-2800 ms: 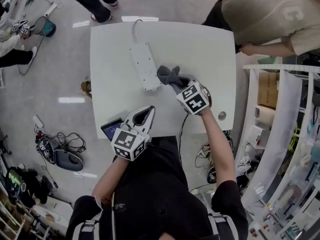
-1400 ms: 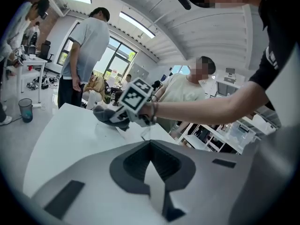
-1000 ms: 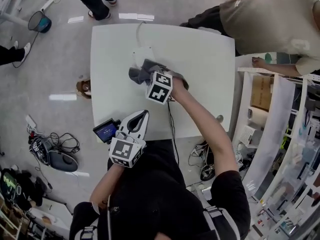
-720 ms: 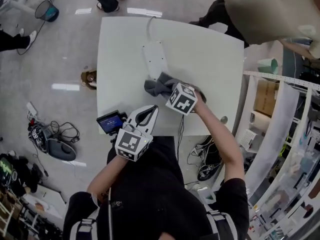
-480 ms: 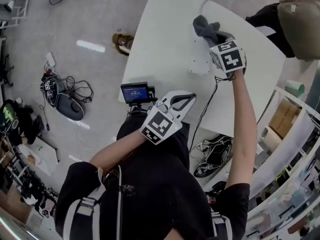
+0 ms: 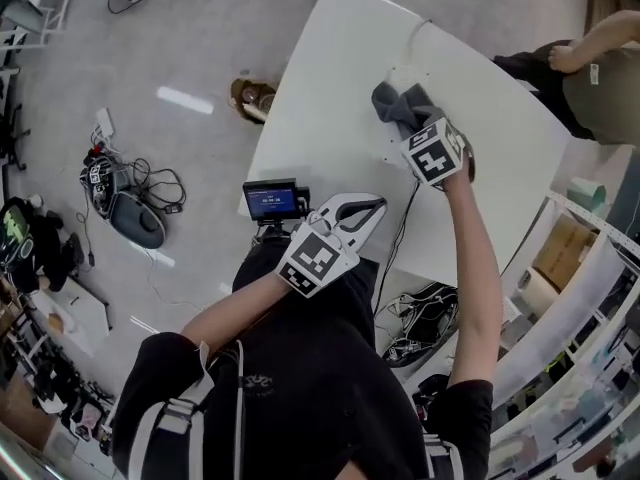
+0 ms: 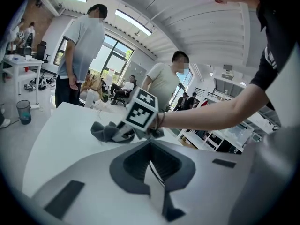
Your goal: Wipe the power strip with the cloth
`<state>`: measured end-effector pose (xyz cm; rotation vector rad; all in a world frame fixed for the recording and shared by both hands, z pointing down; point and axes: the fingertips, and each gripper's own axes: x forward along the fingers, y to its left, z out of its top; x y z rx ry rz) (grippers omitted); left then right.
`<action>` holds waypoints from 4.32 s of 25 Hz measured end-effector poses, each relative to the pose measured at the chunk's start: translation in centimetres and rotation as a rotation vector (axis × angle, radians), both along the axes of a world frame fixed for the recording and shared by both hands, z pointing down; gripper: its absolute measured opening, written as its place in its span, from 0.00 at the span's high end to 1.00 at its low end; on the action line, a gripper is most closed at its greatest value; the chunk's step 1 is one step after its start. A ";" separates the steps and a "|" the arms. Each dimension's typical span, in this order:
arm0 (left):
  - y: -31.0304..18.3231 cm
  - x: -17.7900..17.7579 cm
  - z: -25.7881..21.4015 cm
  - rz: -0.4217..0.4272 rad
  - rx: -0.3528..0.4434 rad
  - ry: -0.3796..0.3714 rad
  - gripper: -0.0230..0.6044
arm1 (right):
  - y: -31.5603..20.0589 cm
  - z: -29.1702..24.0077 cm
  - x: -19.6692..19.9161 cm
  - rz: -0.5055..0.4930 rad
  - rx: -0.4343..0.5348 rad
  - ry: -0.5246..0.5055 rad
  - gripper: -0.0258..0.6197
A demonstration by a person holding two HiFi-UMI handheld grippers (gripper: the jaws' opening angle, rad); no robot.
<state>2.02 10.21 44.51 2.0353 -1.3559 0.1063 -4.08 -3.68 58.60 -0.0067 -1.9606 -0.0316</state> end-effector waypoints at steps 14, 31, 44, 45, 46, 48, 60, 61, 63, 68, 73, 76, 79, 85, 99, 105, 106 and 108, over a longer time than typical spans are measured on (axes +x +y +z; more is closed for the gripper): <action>-2.0 0.5 0.1 -0.016 -0.003 0.050 0.90 | -7.2 -2.6 -2.7 0.130 0.122 -0.098 0.79; -1.9 0.2 -0.1 -0.041 -0.007 0.031 0.90 | 9.0 -0.5 8.6 -0.144 -0.225 0.068 0.79; -0.6 1.2 -1.2 0.007 0.026 -0.018 0.90 | -6.6 0.0 -3.4 0.103 0.092 -0.014 0.79; -0.4 0.6 -1.0 -0.004 0.022 -0.014 0.90 | -5.3 0.0 -2.9 0.077 0.084 -0.010 0.79; -0.2 0.1 -0.8 -0.015 0.017 -0.010 0.90 | -3.8 -0.1 -2.2 0.056 0.069 -0.013 0.79; 0.0 -0.3 -0.4 -0.025 0.005 -0.004 0.90 | -0.5 0.0 -0.1 0.023 0.036 -0.032 0.79; 0.4 2.0 -1.2 0.019 -0.013 -0.043 0.90 | -11.0 -1.4 2.2 0.649 -0.321 -0.329 0.79; 0.5 2.1 -1.4 0.018 -0.010 -0.048 0.90 | -10.9 -0.8 2.1 0.667 -0.362 -0.318 0.79; 0.7 1.9 -1.4 0.006 -0.008 -0.053 0.90 | -9.5 0.0 2.3 0.664 -0.407 -0.301 0.79; 0.4 2.0 -1.0 -0.011 -0.009 -0.038 0.90 | -4.7 0.0 6.0 0.629 -0.483 -0.304 0.79; 0.2 2.9 -0.9 0.018 0.002 -0.023 0.90 | 2.5 1.2 11.7 0.712 -0.686 -0.315 0.79; 0.4 3.0 -1.3 0.013 0.011 -0.018 0.90 | 3.1 -0.2 12.3 0.647 -0.592 -0.316 0.79; 0.5 2.8 -1.3 0.001 0.014 -0.010 0.90 | -2.2 -3.7 7.5 0.485 -0.261 -0.313 0.79; 1.5 2.2 -1.4 -0.045 0.018 -0.020 0.90 | -6.2 -2.8 -6.1 -0.058 0.283 0.014 0.79; 2.0 -0.6 -2.3 -0.020 0.082 0.037 0.90 | 8.0 0.4 -0.5 -0.201 0.044 -0.028 0.79; 1.5 0.0 -3.0 -0.041 0.081 -0.001 0.90 | 7.5 -1.6 3.7 0.061 -0.435 -0.179 0.79; 1.4 -0.2 -2.7 -0.050 0.075 -0.009 0.90 | 5.4 -2.3 3.6 0.151 -0.446 -0.240 0.79; 1.0 -0.8 -2.0 -0.070 0.063 -0.032 0.90 | -1.4 -3.5 2.8 0.372 -0.376 -0.358 0.79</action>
